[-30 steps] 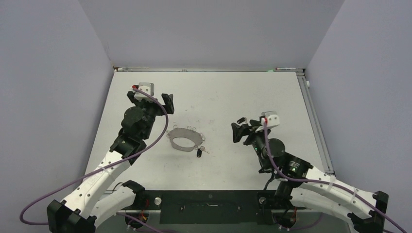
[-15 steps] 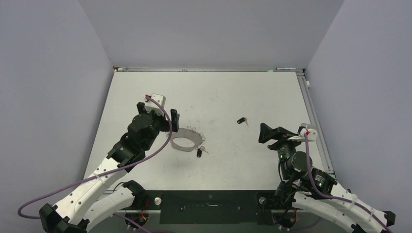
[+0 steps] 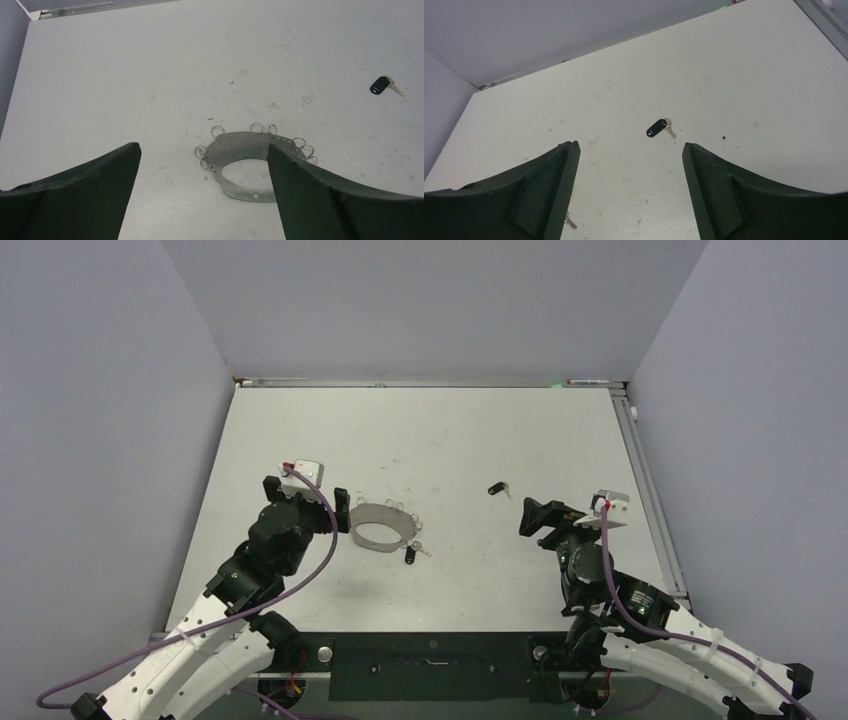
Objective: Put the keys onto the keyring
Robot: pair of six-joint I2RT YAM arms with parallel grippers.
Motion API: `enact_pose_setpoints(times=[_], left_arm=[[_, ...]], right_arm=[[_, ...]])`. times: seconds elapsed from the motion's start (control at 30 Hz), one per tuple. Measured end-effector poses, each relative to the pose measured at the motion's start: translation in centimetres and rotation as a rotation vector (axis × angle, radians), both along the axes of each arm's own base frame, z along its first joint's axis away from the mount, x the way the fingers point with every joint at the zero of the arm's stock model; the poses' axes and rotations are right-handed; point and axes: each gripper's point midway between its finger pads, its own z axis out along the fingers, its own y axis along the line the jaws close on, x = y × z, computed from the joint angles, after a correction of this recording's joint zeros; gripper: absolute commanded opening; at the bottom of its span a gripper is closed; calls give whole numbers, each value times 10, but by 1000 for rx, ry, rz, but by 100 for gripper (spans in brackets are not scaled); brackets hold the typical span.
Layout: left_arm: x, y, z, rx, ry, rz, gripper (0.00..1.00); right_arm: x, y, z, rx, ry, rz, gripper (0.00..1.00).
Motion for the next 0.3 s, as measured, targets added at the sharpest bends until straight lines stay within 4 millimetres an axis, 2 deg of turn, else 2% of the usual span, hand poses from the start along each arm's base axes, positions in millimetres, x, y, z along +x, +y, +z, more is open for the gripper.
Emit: enact_pose_setpoints(times=[0.17,0.3], left_arm=[[-1,1,2,-5,-7,0,96],[-2,1,5,-12,-16,-1,96]], right_arm=[[2,7,-4,-6,15,14,73],[4,14,-3,-12,23,29,79]])
